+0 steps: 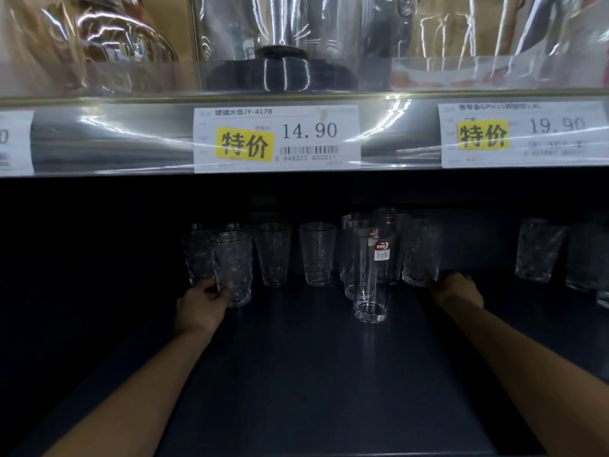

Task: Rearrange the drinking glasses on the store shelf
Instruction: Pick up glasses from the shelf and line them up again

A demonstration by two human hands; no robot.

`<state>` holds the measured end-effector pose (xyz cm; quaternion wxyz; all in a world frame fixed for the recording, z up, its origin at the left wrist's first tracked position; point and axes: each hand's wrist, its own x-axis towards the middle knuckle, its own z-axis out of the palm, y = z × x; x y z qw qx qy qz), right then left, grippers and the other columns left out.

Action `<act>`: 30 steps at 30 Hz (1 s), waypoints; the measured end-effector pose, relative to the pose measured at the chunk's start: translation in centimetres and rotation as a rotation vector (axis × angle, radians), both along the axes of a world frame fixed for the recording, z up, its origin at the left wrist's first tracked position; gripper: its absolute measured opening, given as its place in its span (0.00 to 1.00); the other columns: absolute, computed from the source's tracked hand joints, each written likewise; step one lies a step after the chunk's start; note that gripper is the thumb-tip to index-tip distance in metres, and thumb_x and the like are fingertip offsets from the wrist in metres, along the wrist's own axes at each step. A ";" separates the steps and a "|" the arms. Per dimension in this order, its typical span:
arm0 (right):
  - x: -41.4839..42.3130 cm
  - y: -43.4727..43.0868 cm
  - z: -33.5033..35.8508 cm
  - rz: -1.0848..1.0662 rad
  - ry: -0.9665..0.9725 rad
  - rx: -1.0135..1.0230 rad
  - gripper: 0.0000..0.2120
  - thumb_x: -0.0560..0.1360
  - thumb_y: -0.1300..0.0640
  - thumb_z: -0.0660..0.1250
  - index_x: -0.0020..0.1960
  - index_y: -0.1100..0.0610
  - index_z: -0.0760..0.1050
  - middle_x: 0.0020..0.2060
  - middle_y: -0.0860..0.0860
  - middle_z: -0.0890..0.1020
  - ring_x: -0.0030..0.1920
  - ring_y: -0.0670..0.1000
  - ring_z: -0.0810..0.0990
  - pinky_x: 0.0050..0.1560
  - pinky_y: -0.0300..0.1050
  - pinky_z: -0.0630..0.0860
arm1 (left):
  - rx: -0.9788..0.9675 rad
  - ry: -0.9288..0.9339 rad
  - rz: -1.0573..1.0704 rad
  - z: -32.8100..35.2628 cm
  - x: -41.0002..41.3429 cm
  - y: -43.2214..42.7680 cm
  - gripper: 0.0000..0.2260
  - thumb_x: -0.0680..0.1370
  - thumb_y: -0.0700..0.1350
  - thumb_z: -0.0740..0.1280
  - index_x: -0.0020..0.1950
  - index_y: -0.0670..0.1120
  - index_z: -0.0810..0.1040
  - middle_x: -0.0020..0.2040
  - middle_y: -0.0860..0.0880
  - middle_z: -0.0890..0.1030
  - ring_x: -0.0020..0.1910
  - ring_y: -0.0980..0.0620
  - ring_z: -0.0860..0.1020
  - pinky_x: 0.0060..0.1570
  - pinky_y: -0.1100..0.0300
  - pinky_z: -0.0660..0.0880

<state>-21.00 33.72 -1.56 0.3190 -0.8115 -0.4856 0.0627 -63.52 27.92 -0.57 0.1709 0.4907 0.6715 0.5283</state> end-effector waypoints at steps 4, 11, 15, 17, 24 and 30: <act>0.0 -0.1 0.1 -0.020 0.052 0.011 0.22 0.79 0.45 0.64 0.63 0.60 0.76 0.63 0.62 0.75 0.59 0.63 0.77 0.59 0.55 0.75 | -0.002 -0.005 0.011 0.0 0.0 0.0 0.17 0.79 0.51 0.69 0.61 0.41 0.79 0.55 0.41 0.83 0.55 0.41 0.80 0.49 0.59 0.73; -0.2 0.2 0.1 -0.074 0.087 -0.005 0.19 0.79 0.48 0.63 0.62 0.60 0.76 0.60 0.61 0.77 0.56 0.62 0.79 0.58 0.55 0.77 | -0.012 0.004 0.031 -0.1 -0.1 0.2 0.17 0.79 0.52 0.69 0.61 0.41 0.79 0.56 0.42 0.83 0.55 0.41 0.80 0.47 0.59 0.72; -0.3 0.4 0.1 -0.082 0.086 -0.008 0.17 0.79 0.48 0.63 0.58 0.60 0.78 0.57 0.60 0.78 0.53 0.61 0.79 0.56 0.54 0.78 | -0.023 0.017 0.044 0.1 0.0 0.1 0.16 0.79 0.51 0.68 0.61 0.41 0.80 0.57 0.42 0.83 0.57 0.41 0.79 0.48 0.59 0.71; -0.2 0.4 0.1 -0.083 0.097 -0.008 0.16 0.79 0.48 0.63 0.56 0.60 0.77 0.55 0.60 0.79 0.51 0.61 0.80 0.55 0.54 0.78 | -0.020 0.027 0.047 0.1 -0.1 0.2 0.16 0.79 0.50 0.68 0.61 0.41 0.80 0.58 0.42 0.83 0.57 0.41 0.79 0.51 0.58 0.74; -0.3 0.2 0.3 -0.091 0.096 -0.005 0.13 0.80 0.51 0.64 0.52 0.62 0.77 0.53 0.62 0.80 0.51 0.62 0.80 0.55 0.55 0.78 | -0.027 0.029 0.048 0.0 -0.1 0.3 0.14 0.81 0.48 0.65 0.63 0.42 0.79 0.60 0.42 0.81 0.57 0.42 0.79 0.50 0.60 0.72; -0.5 -0.1 0.4 -0.099 0.079 0.001 0.12 0.80 0.54 0.65 0.53 0.63 0.77 0.52 0.62 0.80 0.51 0.62 0.80 0.54 0.54 0.78 | -0.019 -0.001 0.060 0.0 0.0 0.2 0.14 0.81 0.48 0.65 0.63 0.42 0.79 0.59 0.42 0.82 0.57 0.43 0.79 0.47 0.62 0.69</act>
